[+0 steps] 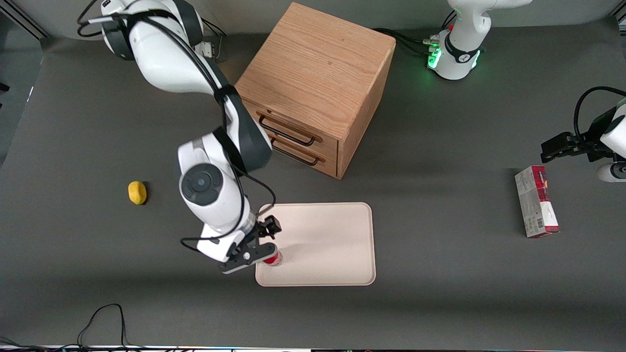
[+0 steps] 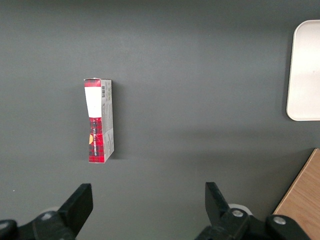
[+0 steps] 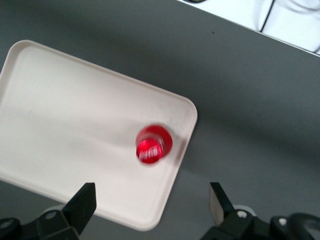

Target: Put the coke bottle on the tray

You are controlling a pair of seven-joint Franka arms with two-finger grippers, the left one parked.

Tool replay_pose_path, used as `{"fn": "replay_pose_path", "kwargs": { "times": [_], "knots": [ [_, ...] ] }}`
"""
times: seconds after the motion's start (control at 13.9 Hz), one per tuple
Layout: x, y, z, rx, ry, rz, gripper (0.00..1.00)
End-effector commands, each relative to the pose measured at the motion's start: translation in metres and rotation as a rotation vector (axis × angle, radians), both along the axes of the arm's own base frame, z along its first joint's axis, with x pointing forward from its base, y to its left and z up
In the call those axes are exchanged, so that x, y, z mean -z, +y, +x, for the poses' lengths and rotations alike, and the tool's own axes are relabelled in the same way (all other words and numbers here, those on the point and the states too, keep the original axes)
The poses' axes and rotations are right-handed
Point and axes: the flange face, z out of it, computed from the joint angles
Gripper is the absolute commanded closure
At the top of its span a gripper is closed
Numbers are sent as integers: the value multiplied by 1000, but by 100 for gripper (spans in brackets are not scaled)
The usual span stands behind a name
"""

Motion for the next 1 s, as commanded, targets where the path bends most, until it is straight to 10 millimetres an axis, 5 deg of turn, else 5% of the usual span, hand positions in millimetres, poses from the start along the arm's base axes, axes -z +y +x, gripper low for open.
{"fn": "replay_pose_path", "kwargs": {
  "times": [0.0,0.22,0.5,0.93],
  "knots": [
    [-80,-19,-31,1,36,-46,0],
    [-146,-48,-65,21,102,-85,0],
    [-199,-111,-97,77,150,-70,0],
    [-217,-261,-115,251,175,16,0]
  ]
}}
